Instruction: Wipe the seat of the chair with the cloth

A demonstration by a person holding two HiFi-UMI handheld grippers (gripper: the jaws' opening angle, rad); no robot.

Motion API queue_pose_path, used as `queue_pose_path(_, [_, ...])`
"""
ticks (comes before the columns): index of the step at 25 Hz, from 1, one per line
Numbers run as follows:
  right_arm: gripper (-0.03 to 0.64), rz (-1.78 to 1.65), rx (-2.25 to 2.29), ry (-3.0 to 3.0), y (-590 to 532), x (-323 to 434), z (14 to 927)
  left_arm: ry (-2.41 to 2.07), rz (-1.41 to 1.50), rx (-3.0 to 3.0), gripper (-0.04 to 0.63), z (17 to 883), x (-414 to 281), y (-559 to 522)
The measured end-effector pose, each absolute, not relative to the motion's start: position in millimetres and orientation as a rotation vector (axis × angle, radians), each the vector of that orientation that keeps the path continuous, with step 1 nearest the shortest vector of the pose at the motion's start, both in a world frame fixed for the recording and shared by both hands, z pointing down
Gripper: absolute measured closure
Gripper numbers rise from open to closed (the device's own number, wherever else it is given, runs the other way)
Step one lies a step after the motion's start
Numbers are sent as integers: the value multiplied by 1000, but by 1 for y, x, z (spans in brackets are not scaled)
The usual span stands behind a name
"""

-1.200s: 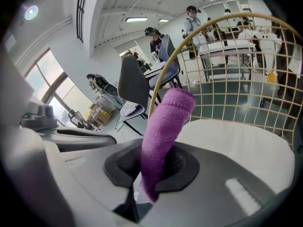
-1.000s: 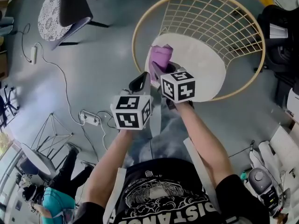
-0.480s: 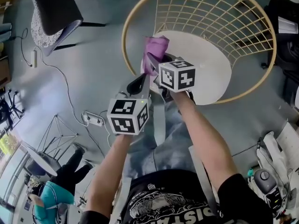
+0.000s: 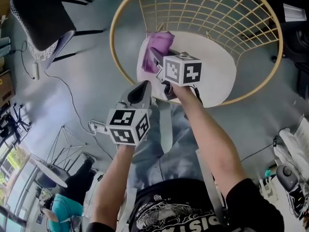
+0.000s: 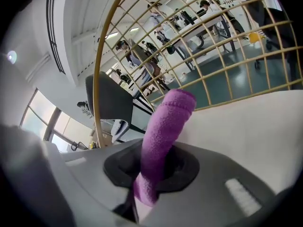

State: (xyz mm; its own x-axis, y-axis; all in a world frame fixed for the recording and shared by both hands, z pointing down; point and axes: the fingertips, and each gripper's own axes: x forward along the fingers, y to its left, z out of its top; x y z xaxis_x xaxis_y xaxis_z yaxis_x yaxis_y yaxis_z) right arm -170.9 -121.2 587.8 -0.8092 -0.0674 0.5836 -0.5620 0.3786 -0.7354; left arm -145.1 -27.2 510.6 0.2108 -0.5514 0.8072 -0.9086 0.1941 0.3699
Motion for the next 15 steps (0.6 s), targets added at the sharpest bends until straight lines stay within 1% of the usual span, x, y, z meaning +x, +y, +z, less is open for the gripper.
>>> queue_pose_path(15, [557,1455,751,-2119,-160,-108,615,-1395,434,1482,597,526,-114,-43])
